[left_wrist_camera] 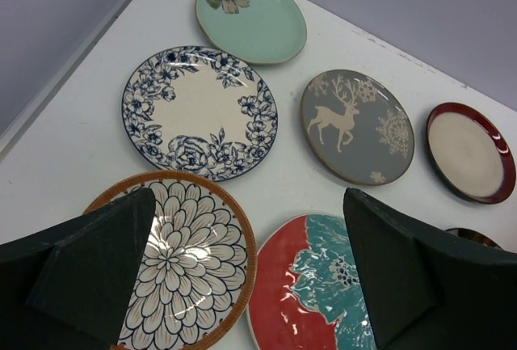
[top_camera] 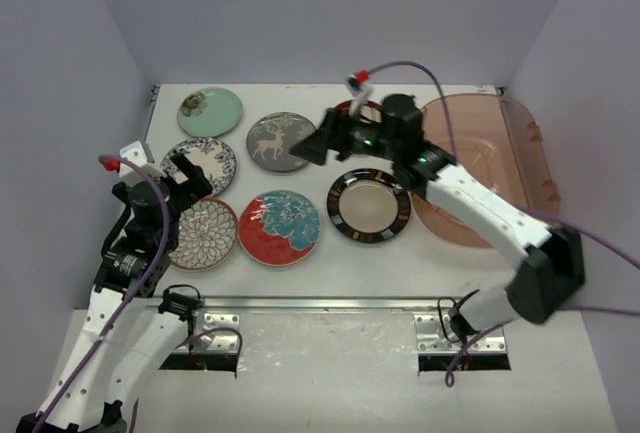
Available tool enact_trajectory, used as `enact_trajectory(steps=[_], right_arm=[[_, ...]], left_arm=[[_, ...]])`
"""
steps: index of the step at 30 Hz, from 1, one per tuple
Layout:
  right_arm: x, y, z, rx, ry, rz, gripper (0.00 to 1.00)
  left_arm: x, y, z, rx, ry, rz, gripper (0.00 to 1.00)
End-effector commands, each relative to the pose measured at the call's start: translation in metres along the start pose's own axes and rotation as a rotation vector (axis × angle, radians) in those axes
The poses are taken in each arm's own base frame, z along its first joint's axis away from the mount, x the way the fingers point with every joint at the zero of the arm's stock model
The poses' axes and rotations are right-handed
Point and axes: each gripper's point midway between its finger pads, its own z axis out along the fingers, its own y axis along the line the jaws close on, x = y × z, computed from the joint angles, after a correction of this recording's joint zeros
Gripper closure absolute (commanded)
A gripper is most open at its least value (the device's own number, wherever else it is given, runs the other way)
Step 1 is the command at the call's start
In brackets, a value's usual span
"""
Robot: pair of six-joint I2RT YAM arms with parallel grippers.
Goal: Place the plates into the plastic bin on the countertop
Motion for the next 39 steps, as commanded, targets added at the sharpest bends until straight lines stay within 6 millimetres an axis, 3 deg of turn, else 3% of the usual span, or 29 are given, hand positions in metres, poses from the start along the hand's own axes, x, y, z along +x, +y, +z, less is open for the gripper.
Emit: enact_trajectory(steps=[1, 4, 7, 8, 11, 12, 14, 15, 20, 24, 31, 36, 39], right_arm=[[0.009, -0.019, 0.093, 0.011, -0.002, 0.071, 0.01], [0.041, -0.063, 0.161, 0.1, 0.043, 0.178, 0.01], [0.068, -0.093, 0.205, 0.2, 0.066, 0.207, 0.01], [0.065, -0.094, 0.22, 0.213, 0.046, 0.201, 0.01], [0.096, -0.133, 0.253, 0.307, 0.067, 0.274, 0.01], [0.087, -0.131, 0.261, 0.296, 0.045, 0.286, 0.01], [0.114, -0.148, 0.278, 0.304, 0.07, 0.301, 0.03], [0.132, -0.157, 0.283, 0.321, 0.088, 0.304, 0.04], [0.161, -0.166, 0.289, 0.337, 0.106, 0.314, 0.14], [0.169, -0.171, 0.296, 0.351, 0.092, 0.328, 0.19], [0.202, -0.194, 0.3, 0.433, 0.091, 0.409, 0.3], [0.222, -0.205, 0.302, 0.452, 0.106, 0.482, 0.4], [0.224, -0.207, 0.302, 0.463, 0.104, 0.494, 0.5]], left_arm=[[-0.017, 0.01, -0.002, -0.053, -0.062, -0.054, 0.0], [-0.018, 0.008, -0.003, -0.035, -0.071, -0.06, 0.0], [-0.016, 0.007, 0.0, -0.03, -0.061, -0.047, 0.0], [-0.016, 0.006, 0.001, -0.03, -0.058, -0.044, 0.0], [-0.013, 0.005, 0.005, -0.035, -0.039, -0.034, 0.0], [-0.012, 0.005, 0.005, -0.034, -0.034, -0.032, 0.0], [-0.012, 0.004, 0.004, -0.028, -0.037, -0.034, 0.0], [-0.012, 0.004, 0.004, -0.025, -0.037, -0.034, 0.0], [-0.012, 0.003, 0.003, -0.017, -0.04, -0.034, 0.0], [-0.012, 0.002, 0.004, -0.015, -0.035, -0.032, 0.0], [-0.011, 0.001, 0.003, -0.007, -0.034, -0.033, 0.0], [-0.012, 0.0, 0.002, 0.004, -0.035, -0.032, 0.0], [-0.013, 0.0, 0.0, 0.008, -0.04, -0.035, 0.0]])
